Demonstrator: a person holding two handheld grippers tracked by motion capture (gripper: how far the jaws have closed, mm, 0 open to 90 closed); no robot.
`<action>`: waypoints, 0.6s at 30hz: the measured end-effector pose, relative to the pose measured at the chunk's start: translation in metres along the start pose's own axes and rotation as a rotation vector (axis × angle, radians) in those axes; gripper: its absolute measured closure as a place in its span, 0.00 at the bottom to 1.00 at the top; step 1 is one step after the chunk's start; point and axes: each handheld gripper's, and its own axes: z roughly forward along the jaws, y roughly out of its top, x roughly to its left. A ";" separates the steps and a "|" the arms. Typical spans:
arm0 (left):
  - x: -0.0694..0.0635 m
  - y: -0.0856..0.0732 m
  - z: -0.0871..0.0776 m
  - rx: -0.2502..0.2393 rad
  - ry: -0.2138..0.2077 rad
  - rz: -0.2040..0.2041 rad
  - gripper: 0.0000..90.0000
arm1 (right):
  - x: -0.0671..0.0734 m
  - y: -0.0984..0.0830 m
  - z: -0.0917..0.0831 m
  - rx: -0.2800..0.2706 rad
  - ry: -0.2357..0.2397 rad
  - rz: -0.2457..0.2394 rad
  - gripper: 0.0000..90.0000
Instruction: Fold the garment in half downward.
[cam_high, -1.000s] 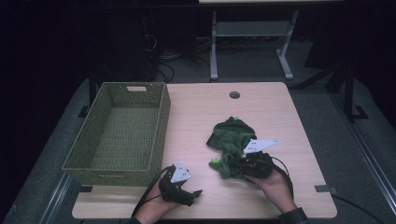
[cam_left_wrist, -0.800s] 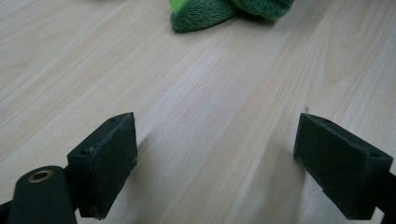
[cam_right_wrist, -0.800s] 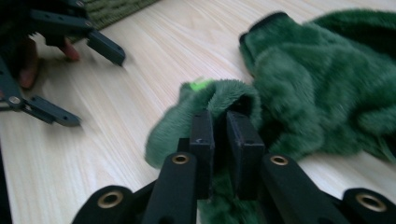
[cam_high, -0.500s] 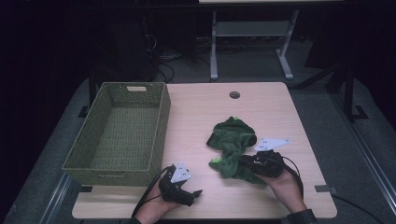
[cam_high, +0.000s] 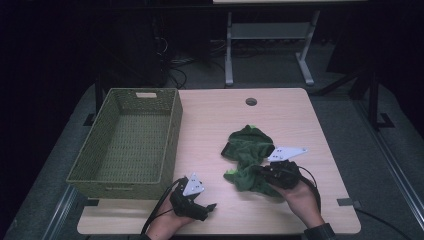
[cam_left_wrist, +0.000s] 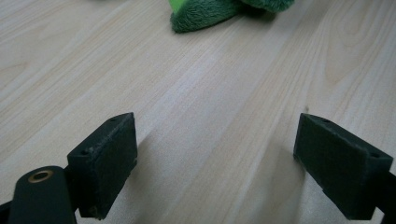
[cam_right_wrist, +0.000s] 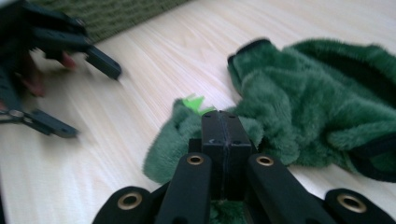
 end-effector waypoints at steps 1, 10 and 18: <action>0.000 0.000 0.000 0.000 0.000 0.000 0.14 | -0.001 -0.001 0.004 0.010 -0.001 0.006 1.00; 0.000 0.000 0.000 0.003 -0.002 0.002 0.14 | -0.013 -0.019 0.029 0.134 -0.017 0.040 1.00; 0.000 0.000 0.000 0.003 -0.002 0.001 0.14 | -0.016 -0.024 0.036 0.160 -0.013 0.064 0.98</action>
